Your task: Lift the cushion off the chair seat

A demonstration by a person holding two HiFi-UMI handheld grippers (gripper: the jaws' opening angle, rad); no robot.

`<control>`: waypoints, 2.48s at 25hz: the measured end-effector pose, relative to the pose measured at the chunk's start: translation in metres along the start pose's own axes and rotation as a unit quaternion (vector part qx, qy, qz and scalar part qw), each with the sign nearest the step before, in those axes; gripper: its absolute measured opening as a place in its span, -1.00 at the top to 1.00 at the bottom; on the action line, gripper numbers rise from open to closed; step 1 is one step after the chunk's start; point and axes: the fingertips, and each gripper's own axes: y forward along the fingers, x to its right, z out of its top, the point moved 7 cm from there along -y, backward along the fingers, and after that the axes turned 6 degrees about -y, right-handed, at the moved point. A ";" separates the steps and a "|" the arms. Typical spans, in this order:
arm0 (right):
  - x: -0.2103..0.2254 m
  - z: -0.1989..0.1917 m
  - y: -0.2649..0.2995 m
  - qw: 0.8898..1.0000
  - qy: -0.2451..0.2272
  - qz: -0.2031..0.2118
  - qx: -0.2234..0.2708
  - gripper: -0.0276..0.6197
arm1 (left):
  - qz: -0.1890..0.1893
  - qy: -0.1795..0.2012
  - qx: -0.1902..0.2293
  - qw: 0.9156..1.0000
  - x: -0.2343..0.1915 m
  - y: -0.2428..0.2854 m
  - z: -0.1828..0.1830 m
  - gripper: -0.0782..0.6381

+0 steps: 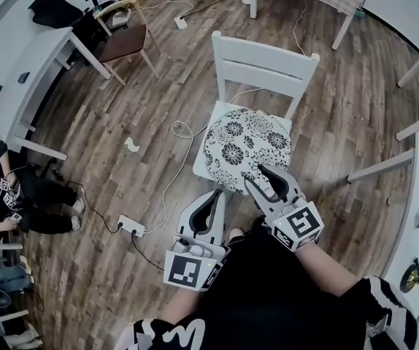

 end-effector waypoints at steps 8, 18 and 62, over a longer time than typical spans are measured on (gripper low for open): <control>0.012 -0.044 0.023 0.999 0.009 -0.005 -0.041 0.31 | 0.014 -0.008 -0.015 1.000 -0.010 -0.003 -0.014 0.78; 0.018 -0.102 0.051 0.996 -0.004 0.001 -0.094 0.22 | 0.040 -0.011 -0.023 0.999 -0.034 -0.007 -0.026 0.78; 0.073 -0.312 0.109 0.948 0.013 0.004 -0.319 0.14 | 0.074 -0.041 -0.044 0.995 -0.054 -0.015 -0.094 0.78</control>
